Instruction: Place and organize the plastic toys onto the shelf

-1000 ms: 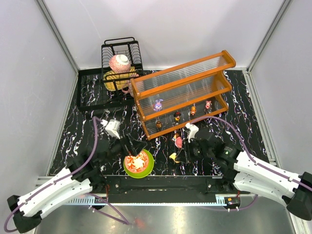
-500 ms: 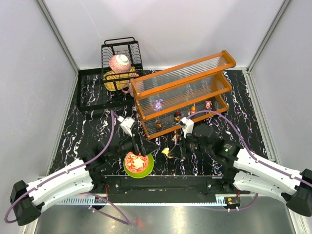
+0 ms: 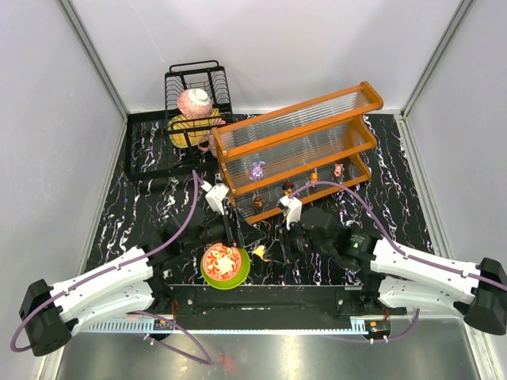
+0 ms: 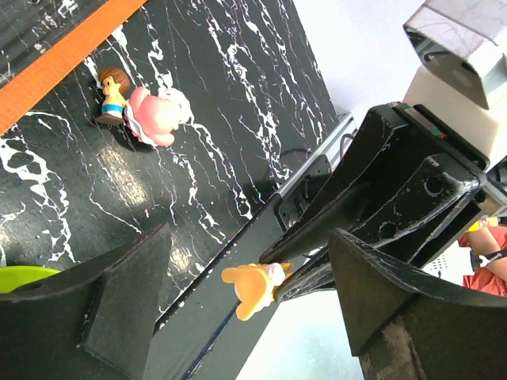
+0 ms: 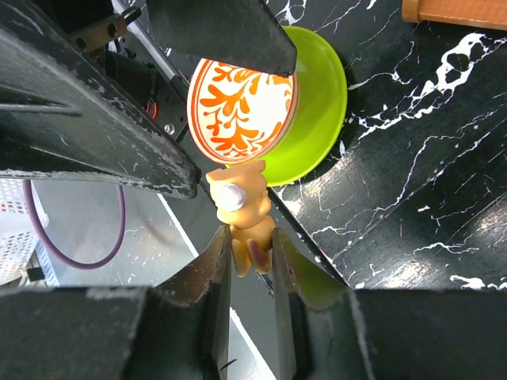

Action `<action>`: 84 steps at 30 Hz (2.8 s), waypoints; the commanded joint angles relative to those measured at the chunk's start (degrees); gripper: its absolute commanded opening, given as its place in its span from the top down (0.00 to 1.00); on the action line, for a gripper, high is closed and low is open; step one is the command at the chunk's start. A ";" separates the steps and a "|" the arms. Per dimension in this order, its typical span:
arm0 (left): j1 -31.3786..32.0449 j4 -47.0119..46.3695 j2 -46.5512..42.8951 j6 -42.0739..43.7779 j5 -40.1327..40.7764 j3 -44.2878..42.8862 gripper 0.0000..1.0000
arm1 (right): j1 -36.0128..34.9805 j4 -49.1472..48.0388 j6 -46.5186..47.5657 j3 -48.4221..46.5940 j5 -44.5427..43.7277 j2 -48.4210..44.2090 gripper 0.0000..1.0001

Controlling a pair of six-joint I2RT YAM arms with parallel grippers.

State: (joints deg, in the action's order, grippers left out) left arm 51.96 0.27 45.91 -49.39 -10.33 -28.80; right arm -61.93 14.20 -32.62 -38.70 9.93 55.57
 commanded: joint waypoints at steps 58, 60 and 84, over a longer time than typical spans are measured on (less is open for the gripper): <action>1.56 -16.43 -5.38 -5.71 -3.13 7.61 1.00 | -0.47 -16.89 -1.56 4.31 -5.98 -9.15 0.35; 1.56 -18.37 -8.01 -6.33 -1.72 9.37 1.00 | -0.47 -22.16 -4.63 6.61 -5.89 -10.83 0.33; 1.47 -23.12 -18.05 -7.30 4.53 13.33 1.00 | -0.47 -62.52 -31.79 23.13 -6.94 -4.16 0.33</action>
State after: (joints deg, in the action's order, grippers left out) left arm 53.23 -17.69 28.21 -56.86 -5.74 -15.33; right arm -62.00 -33.28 -58.63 -17.89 3.95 49.39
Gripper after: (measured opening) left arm 0.406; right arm 0.675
